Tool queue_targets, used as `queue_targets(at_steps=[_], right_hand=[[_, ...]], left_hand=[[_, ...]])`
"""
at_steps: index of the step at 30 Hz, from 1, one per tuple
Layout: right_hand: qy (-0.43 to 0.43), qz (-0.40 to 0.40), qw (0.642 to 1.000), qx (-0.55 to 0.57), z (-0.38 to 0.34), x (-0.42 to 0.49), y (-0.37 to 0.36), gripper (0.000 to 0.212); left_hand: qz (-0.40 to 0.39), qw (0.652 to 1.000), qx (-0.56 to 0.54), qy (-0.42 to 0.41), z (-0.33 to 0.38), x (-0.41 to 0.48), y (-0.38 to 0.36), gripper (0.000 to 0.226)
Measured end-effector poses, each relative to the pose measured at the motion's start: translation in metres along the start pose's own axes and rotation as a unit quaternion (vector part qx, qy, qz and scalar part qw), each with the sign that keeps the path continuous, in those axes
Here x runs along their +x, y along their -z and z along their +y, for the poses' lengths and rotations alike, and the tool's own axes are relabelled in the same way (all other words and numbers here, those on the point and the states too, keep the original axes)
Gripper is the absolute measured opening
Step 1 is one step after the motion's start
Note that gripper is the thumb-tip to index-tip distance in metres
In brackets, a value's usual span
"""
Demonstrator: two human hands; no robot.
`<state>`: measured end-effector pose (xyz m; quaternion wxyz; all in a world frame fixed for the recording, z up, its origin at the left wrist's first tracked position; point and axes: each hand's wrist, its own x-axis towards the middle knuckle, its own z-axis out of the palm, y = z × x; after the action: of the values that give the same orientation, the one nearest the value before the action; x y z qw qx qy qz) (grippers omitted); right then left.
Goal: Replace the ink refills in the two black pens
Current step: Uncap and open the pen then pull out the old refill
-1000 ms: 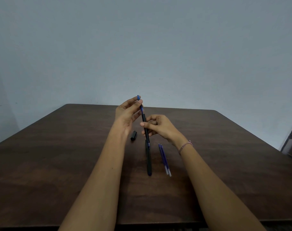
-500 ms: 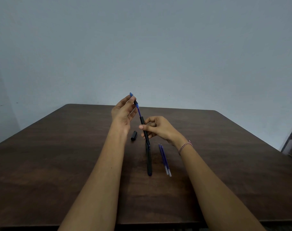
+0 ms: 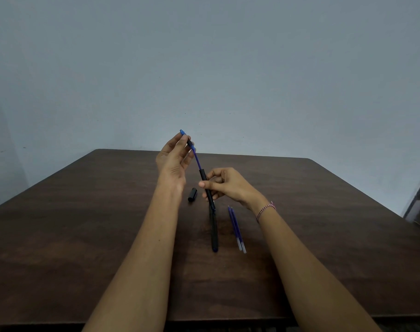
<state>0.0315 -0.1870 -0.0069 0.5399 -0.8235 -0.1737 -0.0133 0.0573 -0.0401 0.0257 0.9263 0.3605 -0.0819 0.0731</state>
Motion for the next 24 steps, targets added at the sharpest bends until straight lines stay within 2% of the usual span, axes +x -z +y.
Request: queue_targets(at_steps=[6, 18, 21, 24], right_hand=[[-0.001, 0.0, 1.0, 0.004, -0.001, -0.001, 0.0, 0.013], [0.0, 0.003, 1.0, 0.007, -0.005, -0.004, 0.001, 0.012], [0.008, 0.011, 1.0, 0.017, -0.007, -0.005, 0.001, 0.013], [0.019, 0.034, 0.999, 0.038, -0.008, -0.005, 0.002, 0.015]], left_hand=[[0.002, 1.0, -0.001, -0.005, 0.0, -0.001, 0.0, 0.011], [0.037, 0.996, -0.078, -0.006, 0.004, 0.002, 0.004, 0.01], [0.048, 0.998, -0.02, -0.017, 0.005, 0.007, 0.008, 0.017], [0.072, 0.993, 0.095, -0.012, 0.002, 0.012, 0.016, 0.022]])
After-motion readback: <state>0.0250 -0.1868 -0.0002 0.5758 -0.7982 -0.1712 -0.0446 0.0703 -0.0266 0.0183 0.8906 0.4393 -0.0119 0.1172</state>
